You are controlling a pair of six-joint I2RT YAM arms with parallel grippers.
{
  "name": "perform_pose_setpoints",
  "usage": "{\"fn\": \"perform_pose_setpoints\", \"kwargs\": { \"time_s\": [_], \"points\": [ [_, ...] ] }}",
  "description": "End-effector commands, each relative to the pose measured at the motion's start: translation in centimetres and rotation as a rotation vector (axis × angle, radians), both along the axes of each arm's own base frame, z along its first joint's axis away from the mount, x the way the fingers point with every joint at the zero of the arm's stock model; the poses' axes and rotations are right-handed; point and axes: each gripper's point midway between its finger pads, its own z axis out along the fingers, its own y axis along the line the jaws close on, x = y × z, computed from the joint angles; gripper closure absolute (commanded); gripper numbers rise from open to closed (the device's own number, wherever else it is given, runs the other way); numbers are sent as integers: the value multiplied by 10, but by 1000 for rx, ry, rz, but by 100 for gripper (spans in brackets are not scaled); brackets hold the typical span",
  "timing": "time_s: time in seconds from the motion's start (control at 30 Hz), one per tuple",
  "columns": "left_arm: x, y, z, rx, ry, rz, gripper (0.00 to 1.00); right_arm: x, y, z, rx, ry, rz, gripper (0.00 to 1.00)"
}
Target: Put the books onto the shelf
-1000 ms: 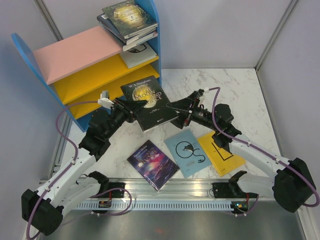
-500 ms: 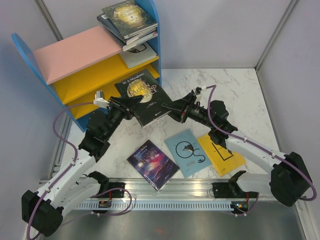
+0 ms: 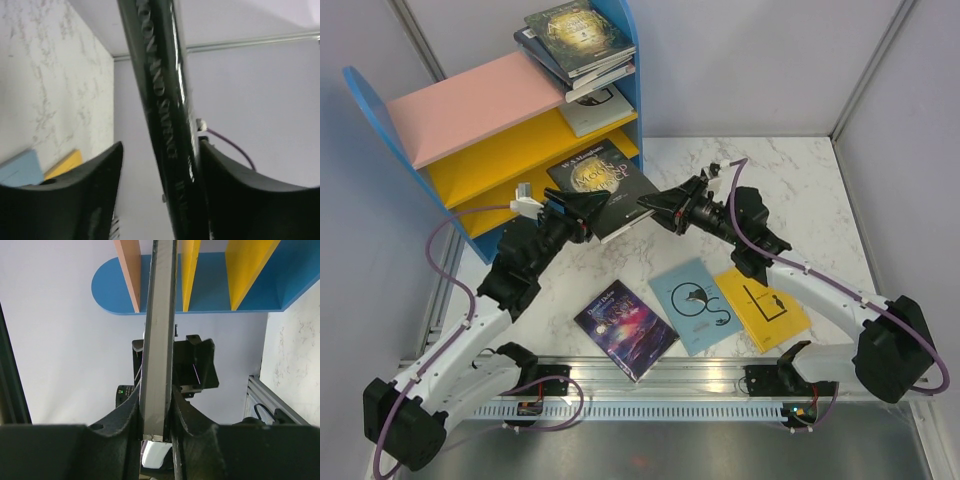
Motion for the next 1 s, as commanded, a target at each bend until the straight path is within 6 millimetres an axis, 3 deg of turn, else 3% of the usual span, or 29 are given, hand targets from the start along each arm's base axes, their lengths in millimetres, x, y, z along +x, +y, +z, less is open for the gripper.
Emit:
{"fn": "perform_pose_setpoints", "kwargs": {
  "time_s": [0.0,0.07,0.1,0.23,0.43,0.63,0.97],
  "points": [
    [-14,-14,-20,163,59,-114,29,-12,-6,95,211,-202,9,100],
    [-18,-8,-14,182,40,-108,23,-8,-7,99,224,-209,7,100],
    [-19,-5,-12,187,32,-100,15,-7,-7,100,226,-210,7,100],
    [-29,11,-20,251,61,-66,0,0,-10,110,235,-226,6,100],
    [-49,24,-22,303,27,-58,0,16,-13,123,262,-243,8,100],
    [-63,36,-37,338,51,-46,0,36,-12,131,267,-256,11,100],
    [-77,47,-35,356,42,-23,0,105,3,137,216,-278,-1,100]
  ]
}}
